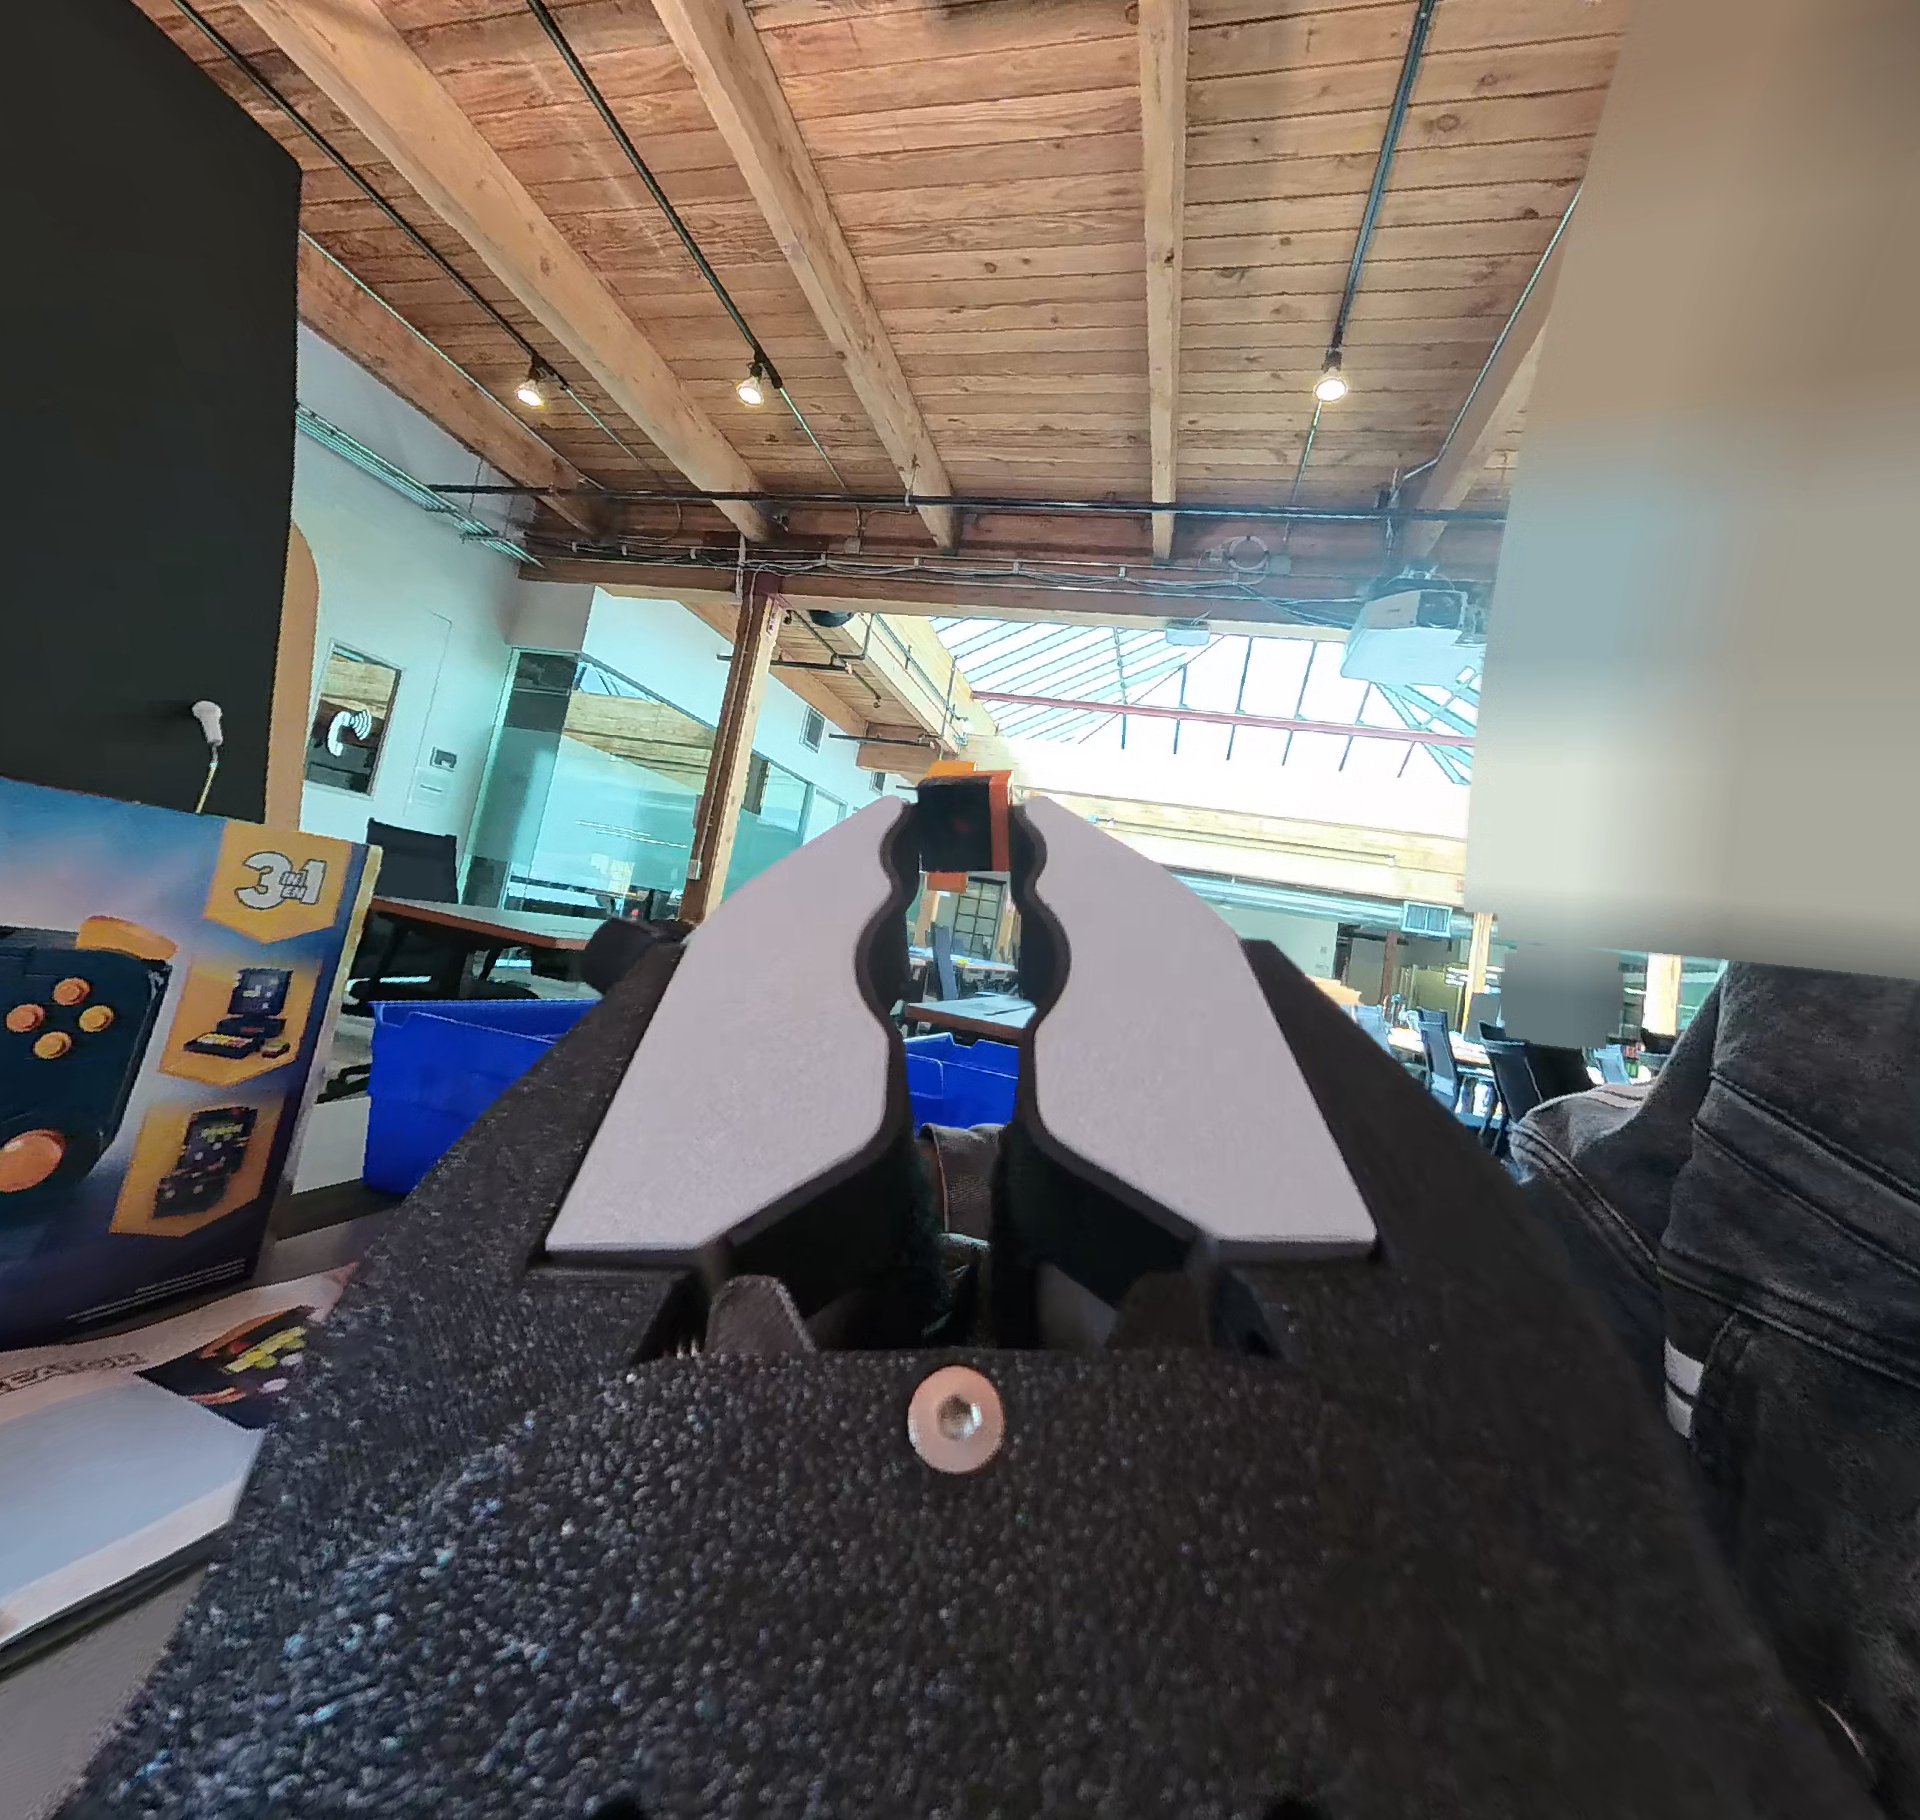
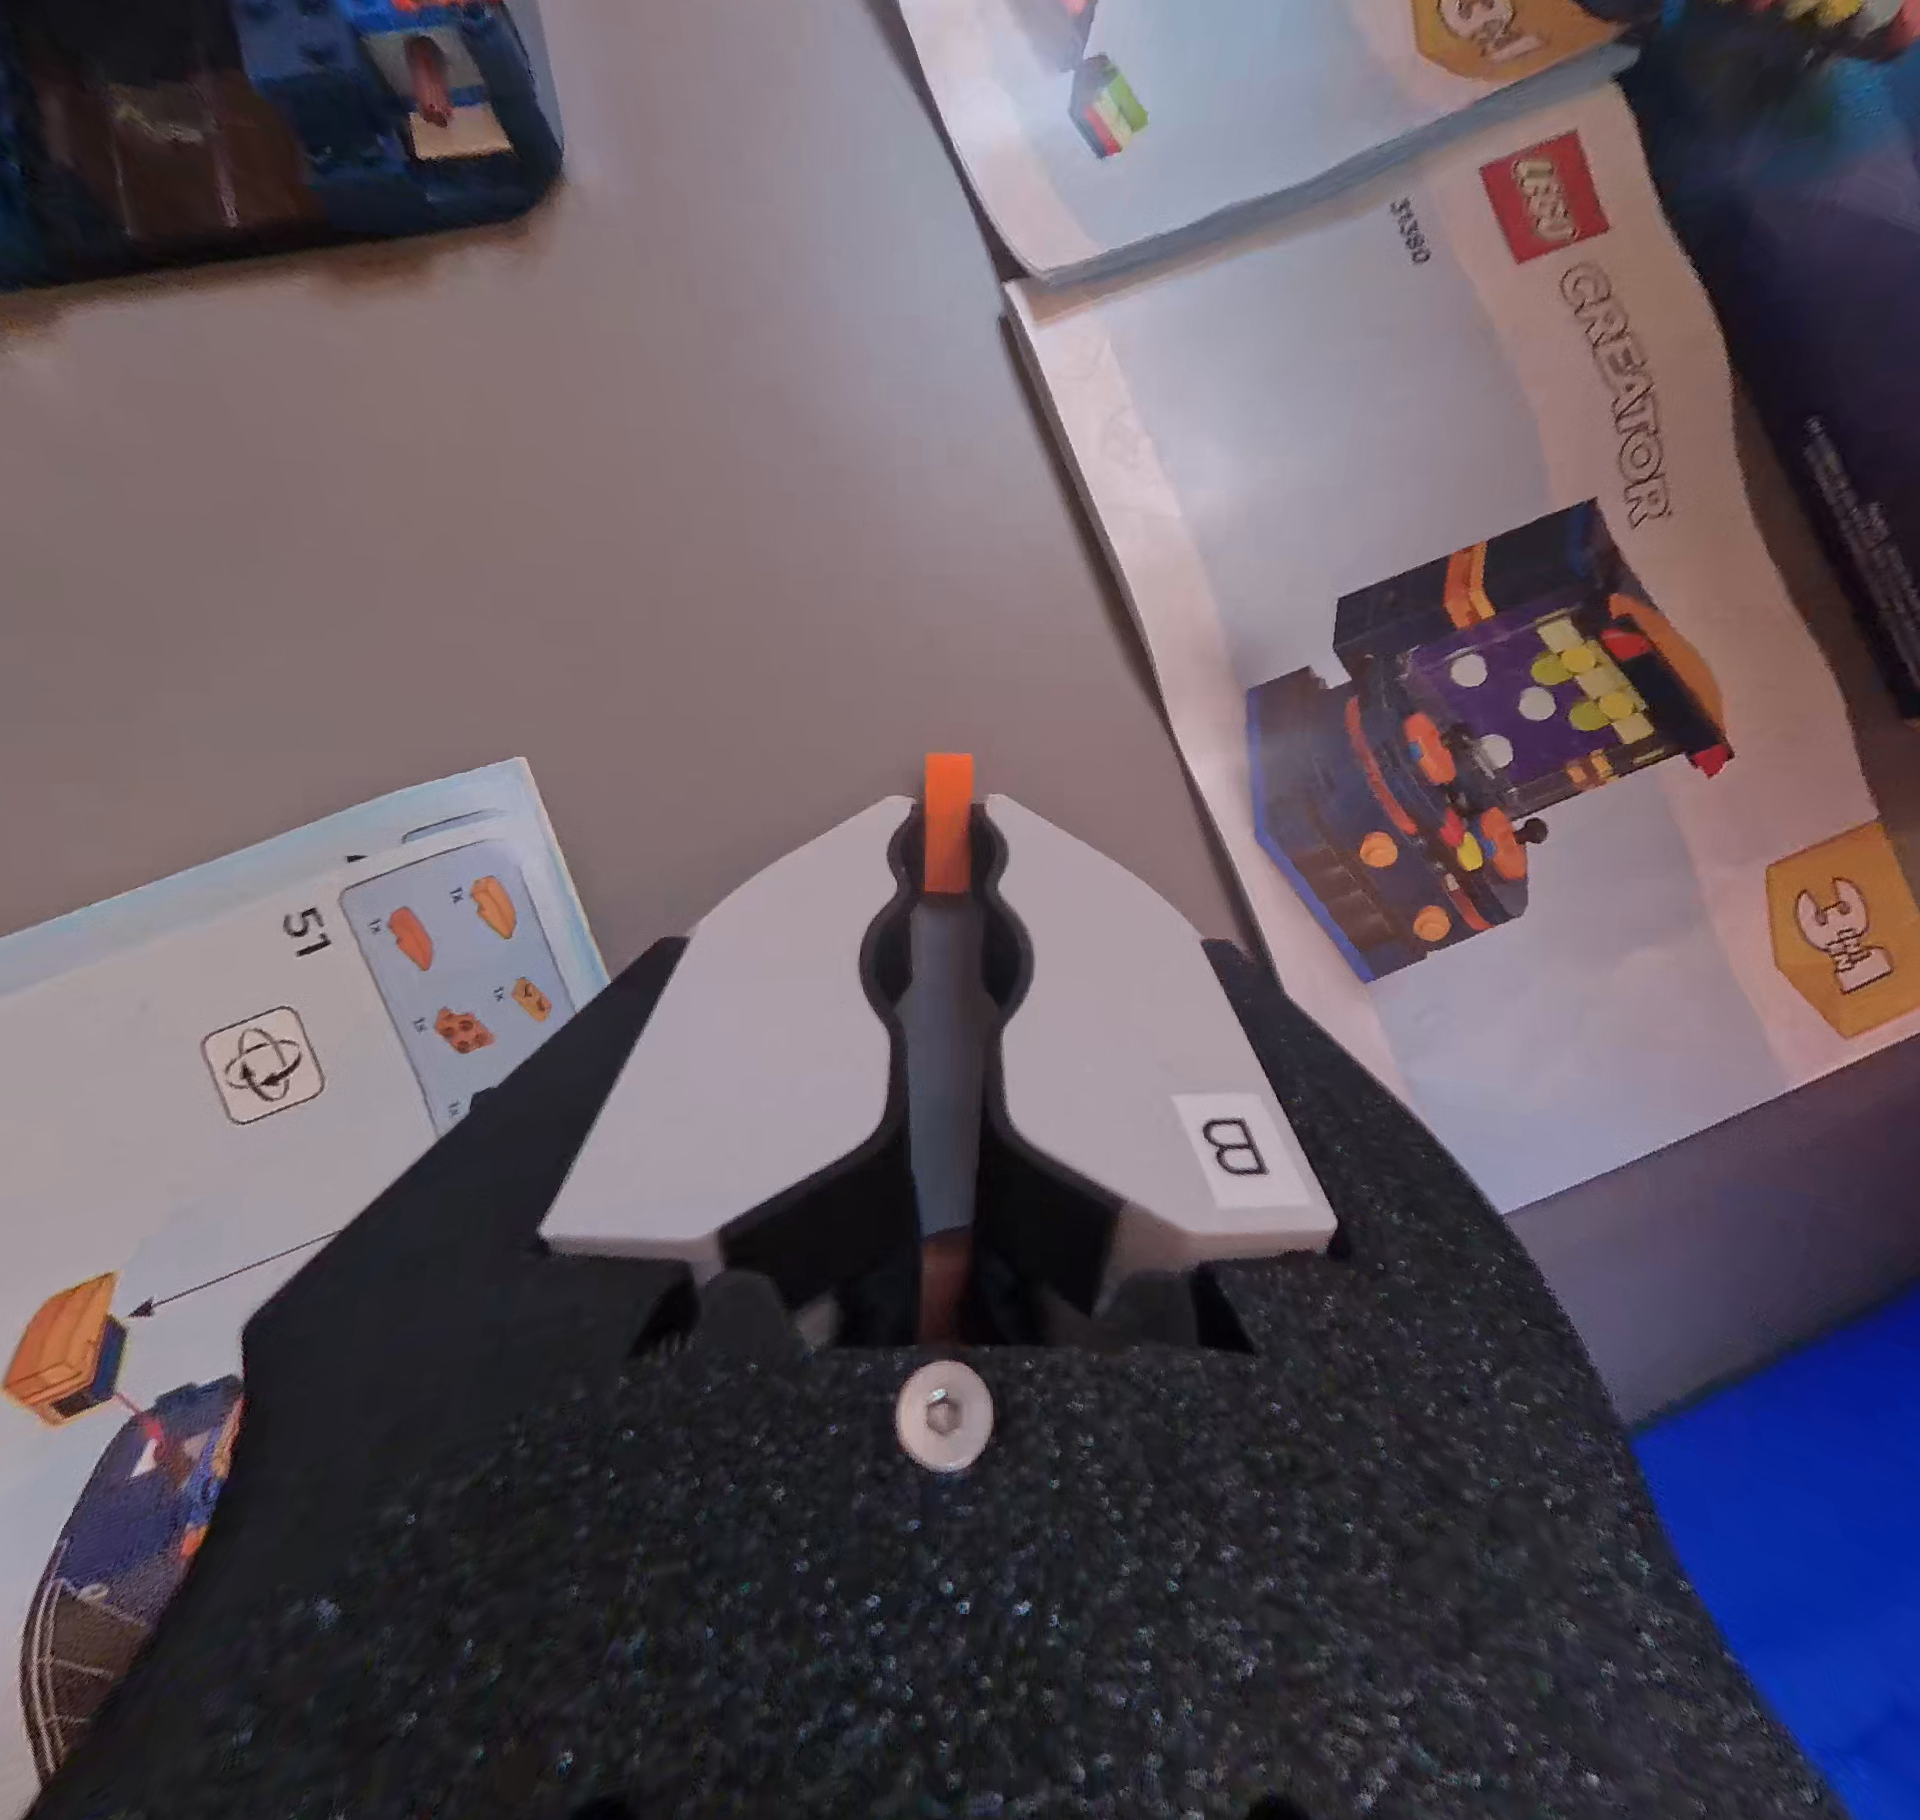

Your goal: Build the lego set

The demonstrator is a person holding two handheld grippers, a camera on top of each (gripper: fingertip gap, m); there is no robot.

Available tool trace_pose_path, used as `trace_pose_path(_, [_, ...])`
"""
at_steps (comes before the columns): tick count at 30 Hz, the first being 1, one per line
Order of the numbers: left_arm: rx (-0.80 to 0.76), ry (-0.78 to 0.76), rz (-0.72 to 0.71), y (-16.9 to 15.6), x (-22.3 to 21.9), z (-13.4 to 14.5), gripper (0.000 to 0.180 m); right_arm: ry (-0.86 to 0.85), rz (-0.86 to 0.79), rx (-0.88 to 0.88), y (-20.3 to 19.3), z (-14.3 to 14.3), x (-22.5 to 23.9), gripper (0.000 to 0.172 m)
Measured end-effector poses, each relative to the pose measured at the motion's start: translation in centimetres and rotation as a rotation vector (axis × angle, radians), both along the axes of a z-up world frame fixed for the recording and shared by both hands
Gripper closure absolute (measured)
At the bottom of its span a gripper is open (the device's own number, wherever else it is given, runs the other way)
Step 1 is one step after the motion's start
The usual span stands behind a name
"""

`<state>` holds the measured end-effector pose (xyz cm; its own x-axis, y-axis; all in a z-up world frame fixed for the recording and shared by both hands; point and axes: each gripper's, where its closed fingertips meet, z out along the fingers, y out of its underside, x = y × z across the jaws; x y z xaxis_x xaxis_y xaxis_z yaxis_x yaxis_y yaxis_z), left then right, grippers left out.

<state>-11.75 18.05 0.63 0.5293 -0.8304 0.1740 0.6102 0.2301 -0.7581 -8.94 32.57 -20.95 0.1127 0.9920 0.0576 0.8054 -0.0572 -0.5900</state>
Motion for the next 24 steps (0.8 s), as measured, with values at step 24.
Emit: trace_pose_path(24, [0.097, 0.156, 0.137, -1.0, 1.6, 0.5, 0.165, 0.818, 0.393, -0.083, -16.0, 21.1, -0.4, 0.164])
